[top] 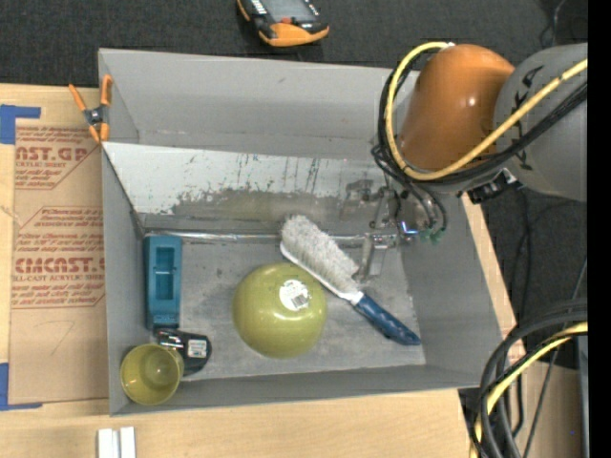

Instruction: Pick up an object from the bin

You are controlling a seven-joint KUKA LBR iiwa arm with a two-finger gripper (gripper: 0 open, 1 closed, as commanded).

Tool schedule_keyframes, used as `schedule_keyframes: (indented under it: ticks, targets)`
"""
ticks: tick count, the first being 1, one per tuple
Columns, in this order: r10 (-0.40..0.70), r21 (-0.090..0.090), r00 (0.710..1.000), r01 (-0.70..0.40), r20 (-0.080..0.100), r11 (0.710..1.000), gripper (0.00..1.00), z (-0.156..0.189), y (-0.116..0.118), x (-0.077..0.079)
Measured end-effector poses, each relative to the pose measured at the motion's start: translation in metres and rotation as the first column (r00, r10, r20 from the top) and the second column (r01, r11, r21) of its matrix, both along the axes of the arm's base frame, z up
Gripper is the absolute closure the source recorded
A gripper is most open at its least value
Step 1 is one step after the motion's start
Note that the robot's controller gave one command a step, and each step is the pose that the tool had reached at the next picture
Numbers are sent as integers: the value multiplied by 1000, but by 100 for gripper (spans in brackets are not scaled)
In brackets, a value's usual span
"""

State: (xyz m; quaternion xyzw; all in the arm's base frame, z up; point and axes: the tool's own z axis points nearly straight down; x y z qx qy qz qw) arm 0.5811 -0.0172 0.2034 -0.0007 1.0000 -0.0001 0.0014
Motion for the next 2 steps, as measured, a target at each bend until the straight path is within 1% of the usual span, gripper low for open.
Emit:
schedule_keyframes:
  ticks: [1, 2]
  targets:
    - [0, 0, 1000, 0, 0, 1000, 0, 0, 0, 0]
    - [-15, 0, 1000, 15, 8, 1000, 0, 100, -12, -24]
